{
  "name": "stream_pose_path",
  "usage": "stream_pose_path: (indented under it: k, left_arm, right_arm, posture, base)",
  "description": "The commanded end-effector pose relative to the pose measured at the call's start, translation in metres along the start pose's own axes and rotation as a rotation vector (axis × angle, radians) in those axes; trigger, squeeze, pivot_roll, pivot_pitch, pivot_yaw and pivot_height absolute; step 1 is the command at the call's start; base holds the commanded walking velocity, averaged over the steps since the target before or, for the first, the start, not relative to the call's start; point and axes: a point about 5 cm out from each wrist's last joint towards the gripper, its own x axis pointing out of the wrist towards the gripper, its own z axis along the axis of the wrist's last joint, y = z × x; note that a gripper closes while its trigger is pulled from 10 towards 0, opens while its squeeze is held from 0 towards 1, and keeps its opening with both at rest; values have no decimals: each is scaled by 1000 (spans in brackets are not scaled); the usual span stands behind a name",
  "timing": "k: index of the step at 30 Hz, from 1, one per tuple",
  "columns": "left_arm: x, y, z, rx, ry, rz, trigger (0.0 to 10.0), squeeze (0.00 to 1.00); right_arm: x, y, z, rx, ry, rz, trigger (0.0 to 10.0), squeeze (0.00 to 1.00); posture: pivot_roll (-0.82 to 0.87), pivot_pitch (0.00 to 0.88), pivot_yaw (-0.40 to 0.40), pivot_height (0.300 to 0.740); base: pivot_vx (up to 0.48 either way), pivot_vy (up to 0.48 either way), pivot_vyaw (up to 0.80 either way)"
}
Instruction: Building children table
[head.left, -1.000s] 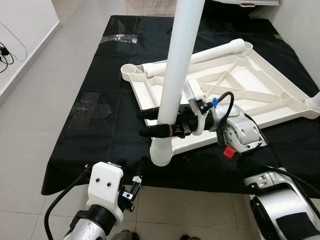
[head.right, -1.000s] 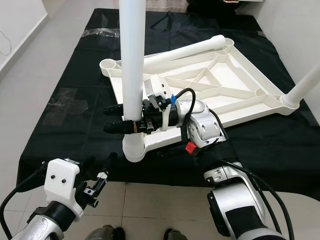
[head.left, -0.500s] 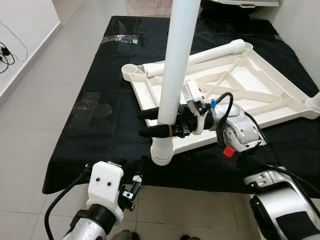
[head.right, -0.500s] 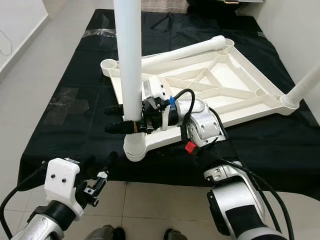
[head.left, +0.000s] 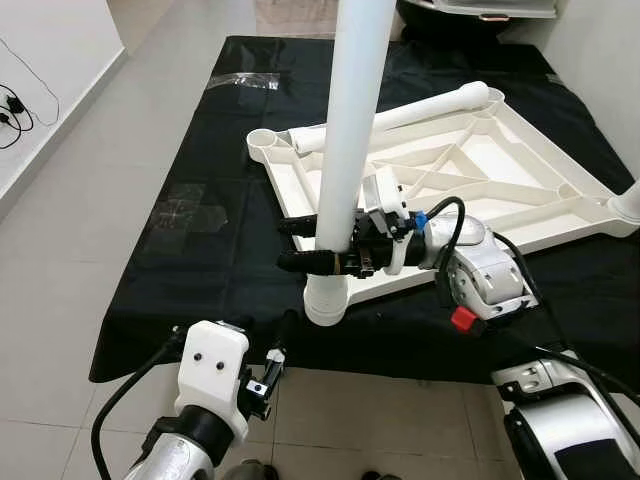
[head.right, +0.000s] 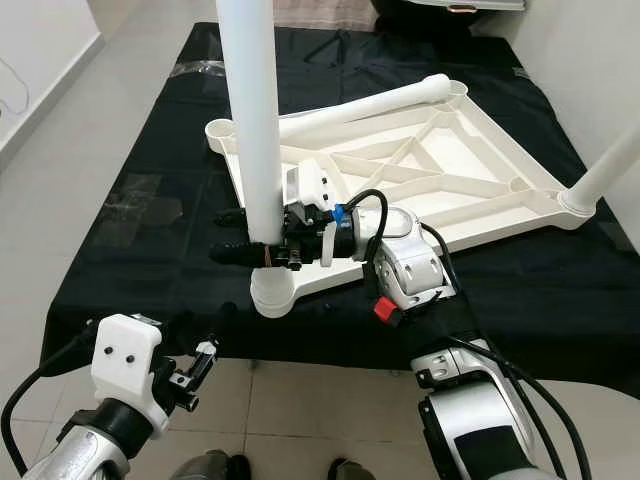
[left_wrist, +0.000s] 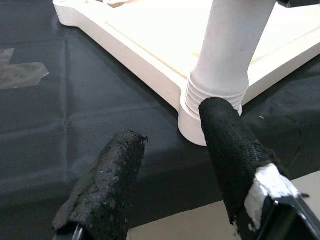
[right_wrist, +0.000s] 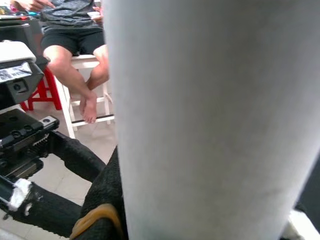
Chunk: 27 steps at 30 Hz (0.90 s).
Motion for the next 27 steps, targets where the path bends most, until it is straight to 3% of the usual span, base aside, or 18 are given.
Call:
stream_pose_path:
  k: [1, 7, 8, 15, 17, 19, 20, 21, 23, 24, 25, 26, 27]
  left_arm:
    - [-1, 0, -4, 10, 22, -5, 10000, 0]
    - [0, 0, -4, 14, 18, -7, 10000, 0]
    - [1, 1, -4, 17, 14, -7, 10000, 0]
    - [2, 1, -3, 20, 11, -6, 10000, 0]
    - [2, 2, -3, 24, 9, -7, 10000, 0]
    - [2, 2, -3, 24, 9, -7, 10000, 0]
    - [3, 3, -2, 25, 8, -7, 10000, 0]
    - [3, 3, -2, 25, 8, -7, 10000, 0]
    - [4, 2, -2, 26, 7, -9, 10000, 0]
    - [4, 2, -2, 26, 7, -9, 10000, 0]
    - [5, 2, -2, 26, 6, -11, 10000, 0]
    - [5, 2, -2, 26, 6, -11, 10000, 0]
    - [5, 2, -2, 27, 6, -12, 10000, 0]
  right_arm:
    - [-7, -3, -9, 16, 50, -101, 10000, 0]
    - [-7, -7, -14, 27, 81, -213, 10000, 0]
    - [-6, -12, -20, 38, 117, -340, 10000, 0]
    - [-9, -18, -25, 54, 148, -469, 10000, 0]
    - [-13, -23, -32, 76, 190, -622, 10000, 0]
    - [-13, -23, -32, 76, 190, -622, 10000, 0]
    - [-15, -24, -36, 88, 206, -707, 10000, 0]
    - [-15, -24, -36, 88, 206, -707, 10000, 0]
    - [-21, -27, -45, 137, 237, -936, 10000, 0]
    - [-21, -27, -45, 137, 237, -936, 10000, 0]
    - [-24, -27, -49, 167, 243, -1070, 10000, 0]
    - [-24, -27, -49, 167, 243, -1070, 10000, 0]
    - [-27, -26, -53, 195, 253, -1198, 10000, 0]
  posture:
    - [177, 189, -26, 740]
    - [179, 186, -26, 740]
    - [176, 182, -25, 740]
    - [176, 182, -29, 740]
    - [171, 186, -29, 740]
    - [171, 186, -29, 740]
    - [170, 188, -29, 740]
    - [170, 188, -29, 740]
    - [169, 192, -26, 740]
    - [169, 192, -26, 740]
    - [169, 193, -29, 740]
    - [169, 193, -29, 740]
    - [169, 195, -29, 740]
  base:
    - [0, 0, 0]
    - [0, 0, 0]
    - [0, 0, 0]
    - [0, 0, 0]
    - [0, 0, 0]
    - [0, 0, 0]
    - [0, 0, 0]
    - [0, 0, 0]
    - [0, 0, 0]
    - [0, 0, 0]
    - [0, 0, 0]
    - [0, 0, 0]
    - [0, 0, 0]
